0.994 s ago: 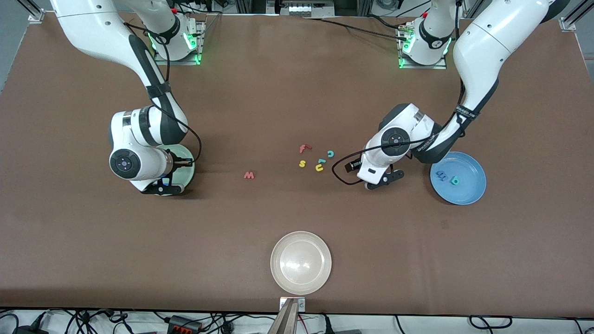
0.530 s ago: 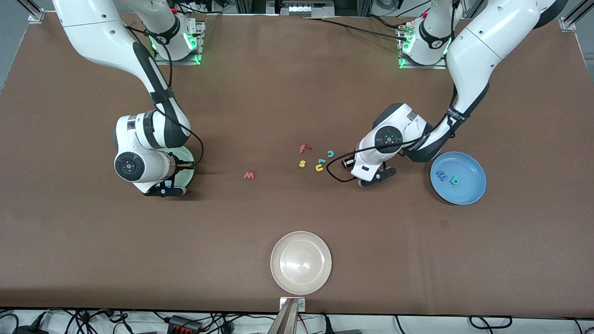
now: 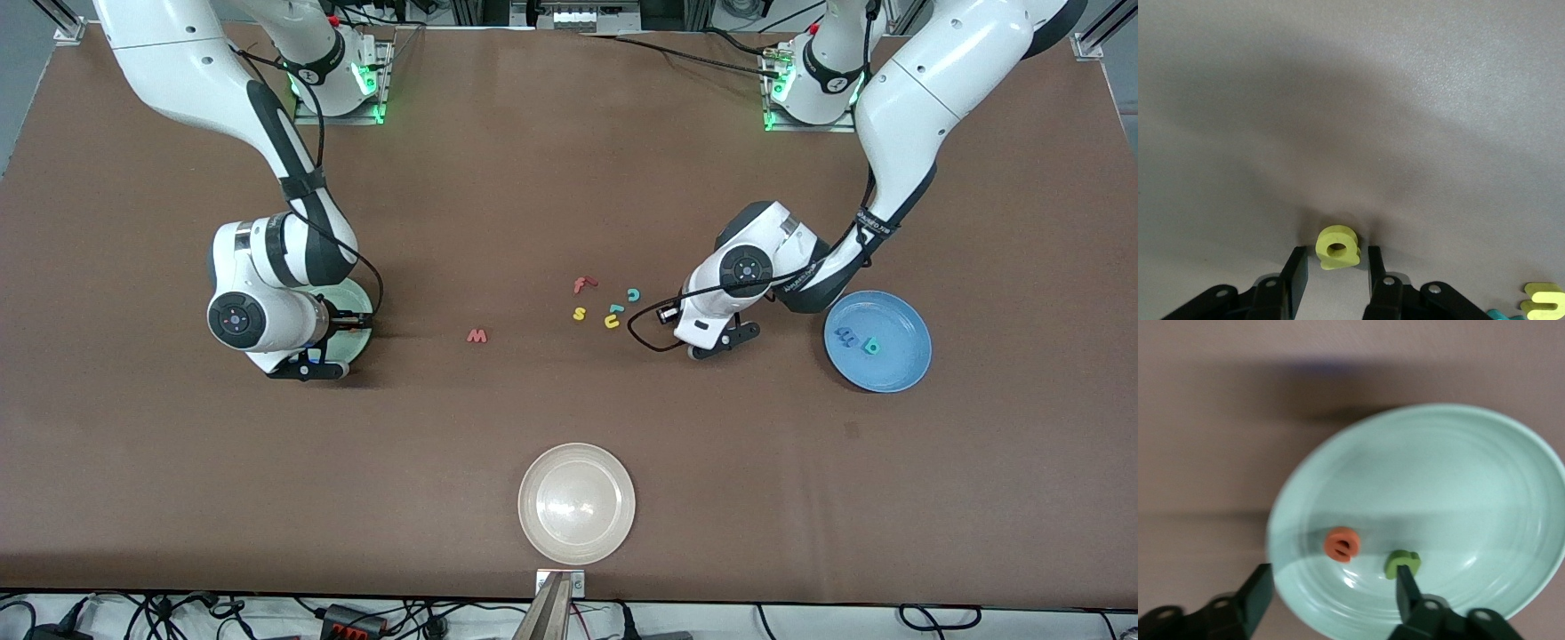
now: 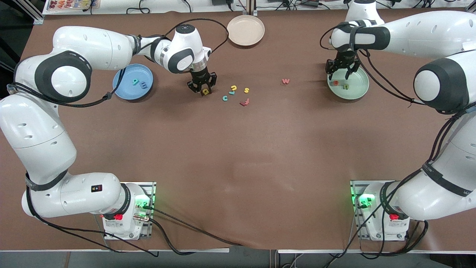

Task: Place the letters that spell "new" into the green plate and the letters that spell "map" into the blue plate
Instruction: 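Grasp the yellow a with the left gripper while the right gripper reaches pink w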

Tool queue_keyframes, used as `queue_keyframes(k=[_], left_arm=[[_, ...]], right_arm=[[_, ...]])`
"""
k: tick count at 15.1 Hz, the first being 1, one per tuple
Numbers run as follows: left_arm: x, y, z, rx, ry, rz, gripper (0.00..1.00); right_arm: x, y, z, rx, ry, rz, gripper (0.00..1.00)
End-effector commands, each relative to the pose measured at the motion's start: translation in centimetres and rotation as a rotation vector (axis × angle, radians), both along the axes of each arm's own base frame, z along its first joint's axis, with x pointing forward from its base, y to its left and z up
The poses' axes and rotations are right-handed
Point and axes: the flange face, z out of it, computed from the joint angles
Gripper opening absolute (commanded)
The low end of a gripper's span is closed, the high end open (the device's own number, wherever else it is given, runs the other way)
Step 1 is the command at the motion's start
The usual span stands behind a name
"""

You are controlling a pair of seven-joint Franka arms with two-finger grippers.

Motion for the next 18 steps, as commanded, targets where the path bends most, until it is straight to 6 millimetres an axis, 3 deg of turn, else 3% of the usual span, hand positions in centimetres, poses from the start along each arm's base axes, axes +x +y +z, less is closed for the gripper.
queue_keyframes(k=[1,5,9,12,15,18], left_arm=[[0.2,-0.1,0.1,-0.001,-0.015,0.0,0.4],[0.5,0.2,0.0,0.001,-0.019,-0.002,0.38],[0.5,0.5,-0.2,0.023,-0.04,-0.032,0.28],[0.7,0.7,-0.1,0.024,-0.041,-0.033,0.09],[1.5,1.8,2.0,0.057,-0.053,-0.078,0.06],[2.4,4.9,5.0,0.137,0.0,-0.22,0.07]], right_arm=[[0.6,3.6,2.4,0.025,-0.045,0.034,1.0],[1.0,7.1,3.0,-0.008,-0.085,-0.102,1.0],[1.0,11.0,4.1,0.049,-0.108,0.145,1.0],[0.4,13.8,4.0,0.088,-0.109,0.346,1.0],[0.6,15.0,3.3,0.117,-0.105,0.471,1.0],[0.7,15.6,1.9,0.152,-0.11,0.65,1.0]])
